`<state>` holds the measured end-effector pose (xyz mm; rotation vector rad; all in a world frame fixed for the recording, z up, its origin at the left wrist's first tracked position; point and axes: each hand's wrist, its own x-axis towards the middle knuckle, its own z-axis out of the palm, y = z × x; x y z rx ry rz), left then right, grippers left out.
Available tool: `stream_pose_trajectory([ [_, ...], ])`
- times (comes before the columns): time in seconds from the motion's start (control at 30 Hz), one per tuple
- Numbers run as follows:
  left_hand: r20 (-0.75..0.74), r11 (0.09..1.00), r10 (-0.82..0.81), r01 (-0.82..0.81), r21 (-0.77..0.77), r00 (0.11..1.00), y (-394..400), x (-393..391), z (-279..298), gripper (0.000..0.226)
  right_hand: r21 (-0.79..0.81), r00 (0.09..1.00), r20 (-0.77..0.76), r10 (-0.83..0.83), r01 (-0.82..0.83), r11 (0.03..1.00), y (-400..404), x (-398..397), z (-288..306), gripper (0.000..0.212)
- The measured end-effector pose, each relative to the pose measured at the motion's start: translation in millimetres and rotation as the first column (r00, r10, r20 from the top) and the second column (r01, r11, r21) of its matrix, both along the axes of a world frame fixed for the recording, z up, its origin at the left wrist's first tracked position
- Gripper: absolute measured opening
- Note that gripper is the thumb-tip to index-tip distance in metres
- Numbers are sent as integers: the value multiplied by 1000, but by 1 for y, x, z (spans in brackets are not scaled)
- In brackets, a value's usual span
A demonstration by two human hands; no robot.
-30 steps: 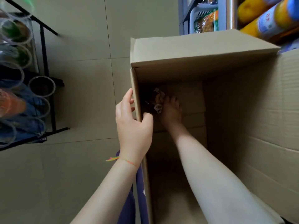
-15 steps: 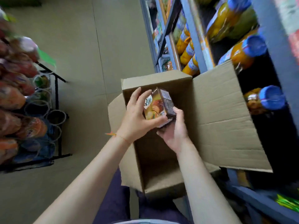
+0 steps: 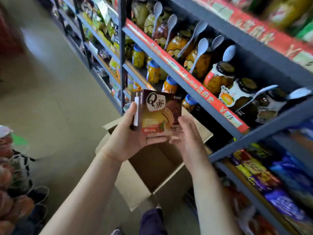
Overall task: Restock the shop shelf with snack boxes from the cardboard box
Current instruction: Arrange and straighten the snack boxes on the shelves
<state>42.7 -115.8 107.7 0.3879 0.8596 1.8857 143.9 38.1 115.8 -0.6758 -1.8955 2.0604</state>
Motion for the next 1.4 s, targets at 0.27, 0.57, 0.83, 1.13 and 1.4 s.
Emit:
stream_pose_trajectory([
  [0.27,-80,997,-26,20,-75,996,35,109,86,68,139,952,-105,-286,299,944,-4,140,92,33],
  [0.57,-419,998,-54,38,-45,906,108,278,129,81,-278,827,-181,-533,477,834,20,314,140,56],
  [0.83,-608,961,-263,261,-93,749,183,472,129,85,-114,810,-237,-536,525,844,79,527,146,43],
  [1.13,-704,988,-55,141,65,708,251,611,162,95,176,786,-195,-587,617,767,143,663,164,50],
  [1.4,-604,960,-152,261,97,782,305,622,193,75,-44,618,-457,-639,702,711,180,683,193,43],
])
